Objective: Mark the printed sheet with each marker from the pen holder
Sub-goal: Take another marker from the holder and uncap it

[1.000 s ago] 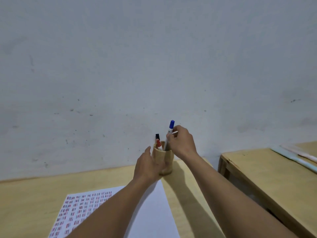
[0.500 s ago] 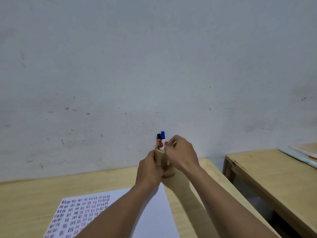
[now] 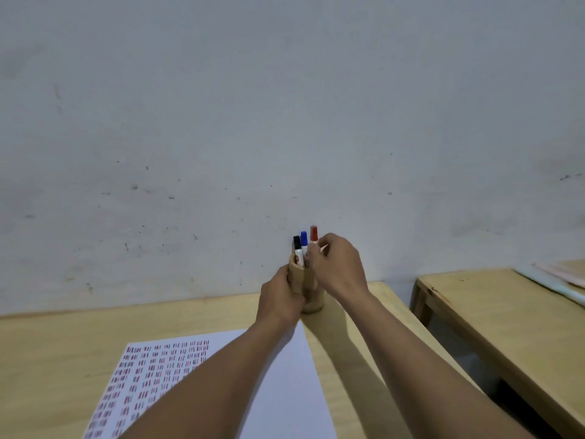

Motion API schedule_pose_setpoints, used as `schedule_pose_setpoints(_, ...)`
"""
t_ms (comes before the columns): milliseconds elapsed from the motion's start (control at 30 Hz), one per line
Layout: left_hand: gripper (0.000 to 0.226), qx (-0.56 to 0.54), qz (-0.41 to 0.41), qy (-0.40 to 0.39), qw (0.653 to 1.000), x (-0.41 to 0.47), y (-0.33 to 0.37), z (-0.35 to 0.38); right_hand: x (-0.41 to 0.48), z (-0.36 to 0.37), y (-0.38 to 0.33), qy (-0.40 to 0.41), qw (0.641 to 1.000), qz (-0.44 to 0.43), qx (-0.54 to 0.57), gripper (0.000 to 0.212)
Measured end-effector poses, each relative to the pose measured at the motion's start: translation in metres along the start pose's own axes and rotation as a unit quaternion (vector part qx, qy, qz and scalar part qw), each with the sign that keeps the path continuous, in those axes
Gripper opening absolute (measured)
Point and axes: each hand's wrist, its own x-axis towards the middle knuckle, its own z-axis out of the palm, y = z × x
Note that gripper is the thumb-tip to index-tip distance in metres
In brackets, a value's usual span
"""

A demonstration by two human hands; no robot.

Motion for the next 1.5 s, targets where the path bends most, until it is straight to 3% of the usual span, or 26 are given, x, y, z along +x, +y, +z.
schedule_pose_setpoints(133,0.037,0.037,-0.009,0.005,0.999,-0.006,0.006,-0.006,-0.002,-0.023,-0.019,0.036,0.997,-0.015,0.067,0.024)
schedule_pose_setpoints(233,0.078,0.072,-0.012,0.006,0.997,-0.010,0.011,-0.019,-0.007,-0.037,-0.036,0.036,0.993,-0.036,0.110,0.020)
schedule_pose_setpoints(300,0.083,0.064,-0.009,0.019,0.998,-0.018,0.019,-0.032,-0.015,-0.045,-0.047,0.018,0.989,-0.044,0.139,0.019)
schedule_pose_setpoints(600,0.042,-0.013,0.091,0.139,0.986,-0.086,0.054,-0.108,-0.073,-0.061,-0.075,-0.071,0.993,-0.086,0.046,0.008)
schedule_pose_setpoints(767,0.041,-0.079,0.088,0.087,0.989,-0.117,0.057,-0.137,-0.114,-0.057,-0.081,-0.121,0.989,-0.081,0.034,0.016)
schedule_pose_setpoints(933,0.021,-0.118,0.097,0.050,0.987,-0.144,0.044,-0.145,-0.147,-0.043,-0.077,-0.146,0.984,-0.082,0.057,0.016)
schedule_pose_setpoints(1000,0.014,-0.126,0.096,0.056,0.986,-0.152,0.036,-0.145,-0.159,-0.038,-0.074,-0.137,0.985,-0.084,0.061,0.022)
schedule_pose_setpoints(1067,0.012,-0.154,0.085,0.073,0.982,-0.158,0.029,-0.146,-0.172,-0.033,-0.072,-0.071,0.991,-0.090,0.072,0.025)
schedule_pose_setpoints(1133,0.010,-0.197,0.068,0.085,0.974,-0.162,0.023,-0.148,-0.189,-0.031,-0.074,0.009,0.992,-0.079,0.103,0.009)
schedule_pose_setpoints(1200,0.009,-0.228,0.056,0.079,0.969,-0.165,0.019,-0.150,-0.203,-0.028,-0.078,-0.012,0.987,0.005,0.161,0.020)
schedule_pose_setpoints(1267,0.009,-0.240,0.045,0.055,0.968,-0.170,0.017,-0.153,-0.210,-0.023,-0.082,-0.118,0.932,0.147,0.310,0.033)
schedule_pose_setpoints(1333,0.010,-0.238,0.043,0.029,0.970,-0.174,0.015,-0.156,-0.211,-0.017,-0.086,-0.182,0.806,0.264,0.498,0.035)
schedule_pose_setpoints(1400,0.011,-0.222,0.049,0.013,0.974,-0.176,0.012,-0.160,-0.209,-0.009,-0.088,-0.191,0.693,0.313,0.621,0.028)
schedule_pose_setpoints(1433,0.011,-0.211,0.052,0.008,0.976,-0.176,0.011,-0.162,-0.209,-0.005,-0.089,-0.192,0.663,0.320,0.649,0.023)
schedule_pose_setpoints(1500,0.011,-0.192,0.059,0.010,0.980,-0.176,0.008,-0.166,-0.209,0.001,-0.093,-0.189,0.644,0.316,0.670,0.016)
